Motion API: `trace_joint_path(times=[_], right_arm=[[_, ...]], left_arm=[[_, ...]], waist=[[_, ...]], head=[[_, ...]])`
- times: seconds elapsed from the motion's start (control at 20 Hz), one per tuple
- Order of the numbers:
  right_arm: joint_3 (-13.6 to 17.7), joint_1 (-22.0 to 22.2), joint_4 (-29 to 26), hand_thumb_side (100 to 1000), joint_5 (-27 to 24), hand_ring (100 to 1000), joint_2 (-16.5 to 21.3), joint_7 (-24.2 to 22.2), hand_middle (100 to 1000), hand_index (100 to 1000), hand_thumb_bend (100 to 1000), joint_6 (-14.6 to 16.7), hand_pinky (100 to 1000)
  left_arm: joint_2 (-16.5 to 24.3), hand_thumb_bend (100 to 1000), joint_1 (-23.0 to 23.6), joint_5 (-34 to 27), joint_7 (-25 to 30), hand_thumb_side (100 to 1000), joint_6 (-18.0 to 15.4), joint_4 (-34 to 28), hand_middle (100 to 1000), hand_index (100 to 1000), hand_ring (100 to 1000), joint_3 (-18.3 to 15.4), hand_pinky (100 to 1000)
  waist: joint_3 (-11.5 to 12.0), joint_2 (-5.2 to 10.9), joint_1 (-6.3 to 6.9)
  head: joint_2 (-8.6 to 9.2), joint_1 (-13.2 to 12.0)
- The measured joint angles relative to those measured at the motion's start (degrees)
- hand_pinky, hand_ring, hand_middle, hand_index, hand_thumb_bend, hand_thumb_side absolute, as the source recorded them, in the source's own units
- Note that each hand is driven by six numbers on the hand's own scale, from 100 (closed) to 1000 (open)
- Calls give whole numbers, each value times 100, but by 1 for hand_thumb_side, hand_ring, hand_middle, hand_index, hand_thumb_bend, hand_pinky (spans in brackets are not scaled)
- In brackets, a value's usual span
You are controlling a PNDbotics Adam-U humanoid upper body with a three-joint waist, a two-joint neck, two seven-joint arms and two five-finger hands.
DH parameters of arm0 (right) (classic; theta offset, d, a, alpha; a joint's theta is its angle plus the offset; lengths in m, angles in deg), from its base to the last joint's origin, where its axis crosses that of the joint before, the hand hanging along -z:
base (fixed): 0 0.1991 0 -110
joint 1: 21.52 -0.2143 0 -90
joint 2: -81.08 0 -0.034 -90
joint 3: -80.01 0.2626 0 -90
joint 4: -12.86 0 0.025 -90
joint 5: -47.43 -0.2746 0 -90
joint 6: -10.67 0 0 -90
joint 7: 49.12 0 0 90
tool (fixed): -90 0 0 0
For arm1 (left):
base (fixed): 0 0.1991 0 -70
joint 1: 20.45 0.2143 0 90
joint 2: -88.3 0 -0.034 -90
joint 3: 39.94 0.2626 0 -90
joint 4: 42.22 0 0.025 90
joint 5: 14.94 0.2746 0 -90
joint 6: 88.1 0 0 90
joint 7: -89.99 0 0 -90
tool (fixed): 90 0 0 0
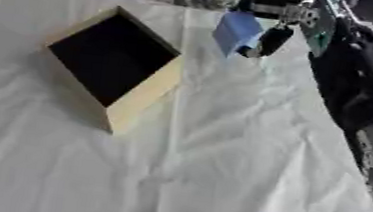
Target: Pick up objects on the table and place them in the box.
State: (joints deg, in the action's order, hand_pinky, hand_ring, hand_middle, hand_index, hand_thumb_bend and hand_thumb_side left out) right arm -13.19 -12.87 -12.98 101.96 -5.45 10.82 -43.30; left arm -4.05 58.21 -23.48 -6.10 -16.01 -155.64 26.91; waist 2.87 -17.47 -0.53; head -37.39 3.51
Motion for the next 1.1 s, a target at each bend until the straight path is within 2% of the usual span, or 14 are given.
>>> trace_joint_path(times=[0.45,0.6,0.65,1.1], right_arm=[[-169,-217,-493,211,-516,808,-451,-174,615,622,100,-156,838],[-213,-262,-574,211,-559,805,-634,-204,615,622,100,-185,834],[-216,-266,-593,207,-563,778,-675,-208,618,626,100,-190,800],[-276,-244,-579,206,-439,765,-1247,-228,617,626,100,-282,777]], left_arm=[[0,217,1,-11,0,100,6,0,624,745,593,43,682],[0,217,-9,-42,6,100,12,0,624,745,593,66,682],[-1,218,-15,-49,11,100,16,0,624,745,593,67,682],[-51,219,-74,-100,48,100,33,0,624,745,594,104,681]], waist=[[65,56,0],[98,68,0],[108,69,0],[249,69,0]], head=[[-79,111],[-79,167],[-79,181],[-76,346]])
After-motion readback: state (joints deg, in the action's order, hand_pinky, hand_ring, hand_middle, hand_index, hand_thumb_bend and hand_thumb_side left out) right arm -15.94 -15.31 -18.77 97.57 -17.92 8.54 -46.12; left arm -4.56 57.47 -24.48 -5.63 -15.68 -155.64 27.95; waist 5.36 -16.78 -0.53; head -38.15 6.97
